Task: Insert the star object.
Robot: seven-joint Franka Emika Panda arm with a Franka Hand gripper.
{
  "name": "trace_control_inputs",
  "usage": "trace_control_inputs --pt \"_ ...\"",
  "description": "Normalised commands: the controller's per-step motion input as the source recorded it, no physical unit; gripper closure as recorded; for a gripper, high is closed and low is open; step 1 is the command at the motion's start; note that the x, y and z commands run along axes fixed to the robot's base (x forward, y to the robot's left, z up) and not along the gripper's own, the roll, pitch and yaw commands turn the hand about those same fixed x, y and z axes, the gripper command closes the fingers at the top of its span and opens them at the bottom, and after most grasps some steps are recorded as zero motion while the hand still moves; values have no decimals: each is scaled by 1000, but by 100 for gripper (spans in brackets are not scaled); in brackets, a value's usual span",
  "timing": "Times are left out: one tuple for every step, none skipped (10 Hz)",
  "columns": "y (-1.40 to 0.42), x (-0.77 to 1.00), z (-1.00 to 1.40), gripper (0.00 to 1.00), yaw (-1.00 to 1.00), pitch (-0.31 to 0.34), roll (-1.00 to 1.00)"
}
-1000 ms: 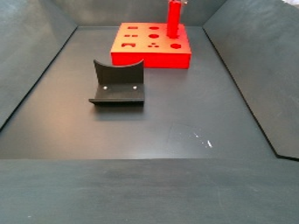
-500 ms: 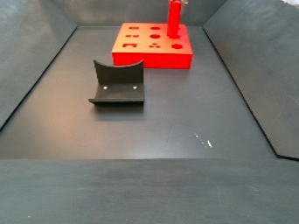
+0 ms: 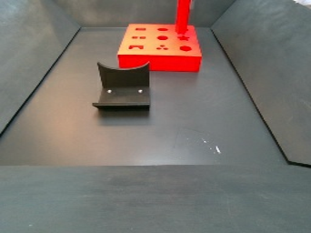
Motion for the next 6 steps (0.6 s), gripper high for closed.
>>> trace_control_inputs --pt "0 -23 -134 100 -106 0 120" --pt "14 -91 -183 100 -126 0 141" --pt "31 -134 -171 100 -109 0 133" --pt "0 -66 -120 100 -66 0 97" --pt "0 0 -126 100 0 0 73" --pt "0 103 -117 100 0 0 49"
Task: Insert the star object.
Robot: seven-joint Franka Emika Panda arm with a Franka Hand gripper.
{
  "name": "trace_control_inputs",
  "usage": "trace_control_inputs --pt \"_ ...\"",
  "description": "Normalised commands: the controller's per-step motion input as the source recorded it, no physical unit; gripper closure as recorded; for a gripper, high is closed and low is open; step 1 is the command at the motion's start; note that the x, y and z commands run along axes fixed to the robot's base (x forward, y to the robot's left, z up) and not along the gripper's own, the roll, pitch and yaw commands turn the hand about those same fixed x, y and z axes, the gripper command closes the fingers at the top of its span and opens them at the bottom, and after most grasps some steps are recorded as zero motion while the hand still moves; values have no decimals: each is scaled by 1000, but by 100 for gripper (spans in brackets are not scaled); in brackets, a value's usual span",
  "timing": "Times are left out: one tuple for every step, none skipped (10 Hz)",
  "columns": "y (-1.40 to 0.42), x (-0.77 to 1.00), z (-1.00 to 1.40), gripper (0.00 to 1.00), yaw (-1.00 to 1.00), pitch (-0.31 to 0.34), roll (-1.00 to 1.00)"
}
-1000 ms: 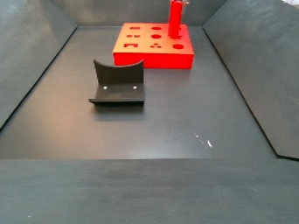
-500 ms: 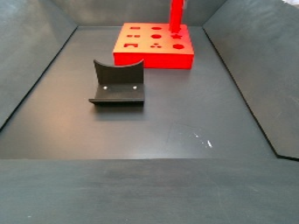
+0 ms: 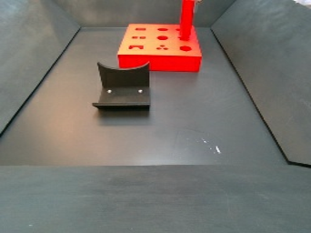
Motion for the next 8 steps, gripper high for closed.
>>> trace_control_inputs --pt "0 0 -169 100 0 0 74" --pt "0 40 -120 100 49 0 53" --pt "0 109 -126 100 91 -1 41" --pt "0 143 -129 100 94 0 41" --pt "0 180 -129 100 89 0 50" --pt "-43 340 -86 100 69 0 56" --pt "-83 291 -86 100 26 0 67" --pt "-29 9 -114 100 0 0 86"
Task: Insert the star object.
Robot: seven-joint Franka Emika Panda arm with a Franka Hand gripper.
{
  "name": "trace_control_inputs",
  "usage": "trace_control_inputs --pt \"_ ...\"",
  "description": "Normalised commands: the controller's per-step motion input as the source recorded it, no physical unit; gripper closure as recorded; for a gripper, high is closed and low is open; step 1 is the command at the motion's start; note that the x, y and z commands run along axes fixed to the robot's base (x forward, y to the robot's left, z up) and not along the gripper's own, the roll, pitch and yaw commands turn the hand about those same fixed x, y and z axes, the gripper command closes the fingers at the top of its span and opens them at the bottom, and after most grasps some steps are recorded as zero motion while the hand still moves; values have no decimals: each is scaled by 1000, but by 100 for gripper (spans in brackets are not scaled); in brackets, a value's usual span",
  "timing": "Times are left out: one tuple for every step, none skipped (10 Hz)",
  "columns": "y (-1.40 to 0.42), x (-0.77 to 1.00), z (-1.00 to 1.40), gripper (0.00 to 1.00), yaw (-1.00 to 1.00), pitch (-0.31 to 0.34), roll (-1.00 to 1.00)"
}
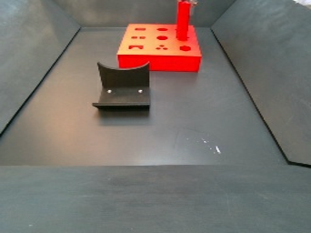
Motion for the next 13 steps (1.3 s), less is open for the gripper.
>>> trace_control_inputs --pt "0 -94 -49 100 -9 0 64" --pt "74 -146 0 100 -14 0 0" --pt "151 -189 0 100 -66 0 0" --pt "0 -31 0 100 -23 0 0" --pt "-46 111 0 100 0 0 0" --pt "-74 106 -20 100 0 0 0" --pt "-114 66 -14 100 0 0 29" --pt "-46 -57 -106 100 -157 0 94" --pt "0 -97 -49 100 -223 0 83" --pt "0 0 0 100 -111 0 43" --pt "0 69 -29 100 0 0 23" --pt "0 114 -137 100 0 0 40" --pt "0 251 -280 100 0 0 54"
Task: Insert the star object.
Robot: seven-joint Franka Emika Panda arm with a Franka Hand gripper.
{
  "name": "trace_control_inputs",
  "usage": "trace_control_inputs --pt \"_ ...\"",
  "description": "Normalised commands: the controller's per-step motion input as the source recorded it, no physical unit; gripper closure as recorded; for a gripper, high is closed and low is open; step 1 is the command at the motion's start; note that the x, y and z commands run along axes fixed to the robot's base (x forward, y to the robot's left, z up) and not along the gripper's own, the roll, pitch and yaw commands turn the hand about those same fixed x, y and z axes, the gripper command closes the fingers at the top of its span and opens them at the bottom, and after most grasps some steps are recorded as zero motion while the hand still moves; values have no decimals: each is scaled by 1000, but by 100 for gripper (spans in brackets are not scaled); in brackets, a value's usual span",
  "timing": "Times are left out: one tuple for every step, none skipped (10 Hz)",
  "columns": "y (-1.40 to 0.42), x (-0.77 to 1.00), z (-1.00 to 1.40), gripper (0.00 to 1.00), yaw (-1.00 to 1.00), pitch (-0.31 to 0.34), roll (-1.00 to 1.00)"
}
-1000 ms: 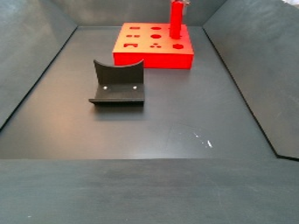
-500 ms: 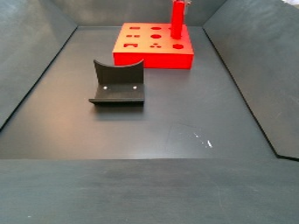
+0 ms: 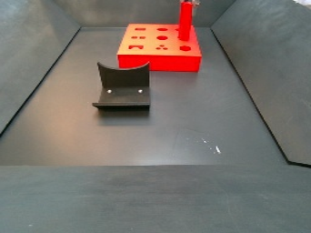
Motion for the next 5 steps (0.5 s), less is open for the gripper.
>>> trace_control_inputs --pt "0 237 -483 100 0 -6 59" --pt "0 143 -460 100 0 -27 36" --pt "0 123 -466 100 0 -97 0" --pt "0 220 -546 100 -6 -44 51" --pt "0 303 -697 100 -29 -46 27"
